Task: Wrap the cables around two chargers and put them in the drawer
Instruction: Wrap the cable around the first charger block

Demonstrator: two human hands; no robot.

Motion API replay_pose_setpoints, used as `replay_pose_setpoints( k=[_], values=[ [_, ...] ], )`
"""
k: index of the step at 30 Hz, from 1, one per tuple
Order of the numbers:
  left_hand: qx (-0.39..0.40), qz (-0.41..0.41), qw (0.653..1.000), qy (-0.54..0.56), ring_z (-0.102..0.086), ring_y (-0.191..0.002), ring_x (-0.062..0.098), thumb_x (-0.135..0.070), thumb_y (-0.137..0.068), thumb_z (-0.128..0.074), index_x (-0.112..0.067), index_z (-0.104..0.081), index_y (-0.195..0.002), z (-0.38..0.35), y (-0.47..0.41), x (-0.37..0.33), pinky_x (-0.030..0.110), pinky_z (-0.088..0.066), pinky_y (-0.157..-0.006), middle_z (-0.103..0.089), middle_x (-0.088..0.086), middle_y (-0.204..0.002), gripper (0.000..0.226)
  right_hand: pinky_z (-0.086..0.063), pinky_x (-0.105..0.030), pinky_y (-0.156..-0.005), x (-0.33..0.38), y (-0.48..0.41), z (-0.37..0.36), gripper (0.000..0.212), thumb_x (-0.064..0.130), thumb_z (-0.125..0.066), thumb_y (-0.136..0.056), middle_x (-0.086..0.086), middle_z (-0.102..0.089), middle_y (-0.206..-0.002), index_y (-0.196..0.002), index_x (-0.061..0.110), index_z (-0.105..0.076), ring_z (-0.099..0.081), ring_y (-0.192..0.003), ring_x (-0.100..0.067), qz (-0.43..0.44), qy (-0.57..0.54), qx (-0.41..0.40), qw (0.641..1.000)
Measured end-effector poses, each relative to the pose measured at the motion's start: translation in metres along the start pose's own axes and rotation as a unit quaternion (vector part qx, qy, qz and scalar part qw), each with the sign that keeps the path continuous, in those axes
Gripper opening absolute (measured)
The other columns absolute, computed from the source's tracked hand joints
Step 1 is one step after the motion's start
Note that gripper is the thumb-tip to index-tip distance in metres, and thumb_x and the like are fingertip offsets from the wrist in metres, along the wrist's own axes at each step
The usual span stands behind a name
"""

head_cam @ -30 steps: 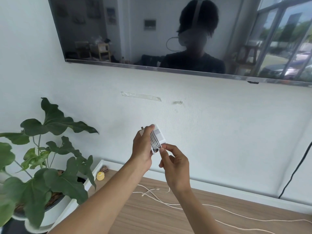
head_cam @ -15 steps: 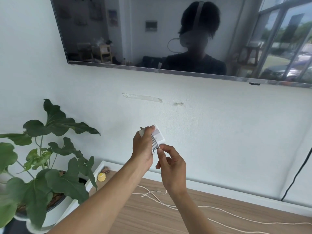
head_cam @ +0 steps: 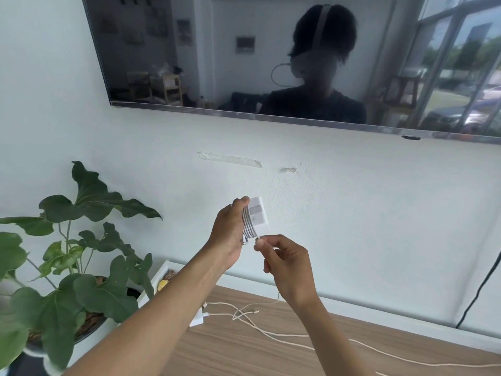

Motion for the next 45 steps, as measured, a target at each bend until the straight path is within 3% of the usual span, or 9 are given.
replay_pose_setpoints(
  k=[8,15,20,24,29,32,37,41,45],
  values=[
    [0.162,-0.040,0.977,-0.133,-0.050,-0.051,0.010,-0.024,-0.098,-0.048,-0.004,-0.055,-0.087,-0.020,0.014,0.005,0.015,-0.034,-0.041,-0.046,0.005,-0.067,0.024,-0.035,-0.023,-0.050,-0.006,-0.021,0.004,0.022,0.023,-0.074,-0.081,0.012,-0.050,-0.047,-0.061,0.019,-0.066,-0.041,-0.046,-0.010,-0.037,0.179,0.169,0.969],
    [0.229,-0.026,0.951,-0.207,-0.054,-0.081,0.020,-0.044,-0.082,-0.057,-0.017,-0.065,-0.092,-0.018,0.025,0.029,0.034,-0.042,-0.069,-0.056,0.004,-0.082,0.030,-0.043,-0.018,-0.055,-0.010,-0.020,-0.003,0.030,0.021,-0.057,-0.091,0.016,-0.054,-0.053,-0.065,0.036,-0.060,-0.046,-0.050,-0.005,-0.049,0.327,0.315,0.890],
    [0.247,0.006,0.941,-0.232,-0.058,-0.077,0.016,-0.032,-0.098,-0.051,-0.013,-0.060,-0.100,-0.013,0.030,0.041,0.028,-0.047,-0.063,-0.057,0.004,-0.085,0.022,-0.031,-0.017,-0.051,-0.013,-0.026,0.001,0.028,0.029,-0.058,-0.093,0.014,-0.046,-0.051,-0.065,0.027,-0.056,-0.035,-0.049,-0.004,-0.006,0.378,0.320,0.869],
    [0.327,0.058,0.923,-0.193,-0.069,-0.082,0.037,-0.023,-0.101,-0.048,-0.004,-0.052,-0.107,-0.026,0.044,0.040,0.038,-0.057,-0.058,-0.058,0.021,-0.093,0.020,-0.031,-0.015,-0.049,-0.012,-0.026,-0.002,0.021,0.020,-0.058,-0.091,0.013,-0.046,-0.053,-0.071,0.026,-0.061,-0.036,-0.046,-0.003,-0.005,0.369,0.324,0.871],
    [0.350,0.049,0.888,-0.294,-0.063,-0.048,0.022,-0.020,-0.102,-0.043,-0.001,-0.047,-0.106,-0.025,0.049,0.041,0.023,-0.045,-0.041,-0.060,0.010,-0.071,0.019,-0.041,-0.019,-0.056,0.000,-0.025,-0.003,0.025,0.017,-0.056,-0.093,0.018,-0.051,-0.058,-0.073,0.032,-0.060,-0.045,-0.053,-0.007,0.012,0.386,0.341,0.857],
    [0.350,0.034,0.864,-0.360,-0.059,-0.044,0.022,-0.025,-0.102,-0.044,0.001,-0.044,-0.111,-0.021,0.048,0.047,0.023,-0.037,-0.041,-0.062,0.001,-0.058,0.027,-0.036,-0.009,-0.056,0.008,-0.023,-0.002,0.014,0.027,-0.056,-0.095,0.020,-0.054,-0.067,-0.092,0.024,-0.069,-0.049,-0.056,0.004,0.048,0.435,0.358,0.825],
    [0.313,0.020,0.878,-0.360,-0.057,-0.046,0.026,-0.029,-0.101,-0.048,-0.002,-0.047,-0.109,-0.003,0.038,0.040,0.025,-0.038,-0.043,-0.060,0.003,-0.061,0.028,-0.033,-0.014,-0.054,0.011,-0.026,0.024,0.027,0.036,-0.050,-0.097,0.017,-0.052,-0.058,-0.089,0.020,-0.071,-0.047,-0.053,-0.002,0.047,0.493,0.341,0.799],
    [0.268,-0.006,0.898,-0.349,-0.058,-0.054,0.031,-0.029,-0.100,-0.050,-0.004,-0.049,-0.105,0.013,0.023,0.020,0.029,-0.040,-0.047,-0.060,0.005,-0.067,0.026,-0.039,-0.017,-0.066,0.019,-0.034,0.053,0.029,0.035,-0.046,-0.098,0.021,-0.060,-0.074,-0.088,0.022,-0.070,-0.057,-0.069,-0.002,0.055,0.513,0.309,0.799],
    [0.261,-0.025,0.887,-0.380,-0.058,-0.058,0.034,-0.027,-0.100,-0.050,-0.006,-0.050,-0.105,0.008,0.016,0.010,0.033,-0.044,-0.050,-0.058,0.006,-0.072,0.022,-0.046,-0.031,-0.068,0.041,-0.046,0.068,0.028,0.033,-0.043,-0.098,0.004,-0.065,-0.078,-0.080,0.024,-0.063,-0.057,-0.069,-0.018,0.065,0.511,0.254,0.819]
  ],
)
Point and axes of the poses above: each hand's wrist, its own y-axis away from the middle knuckle, its own z-axis out of the back of the hand, x = y × z, the point moved 10 cm from there along -y, towards the middle knuckle
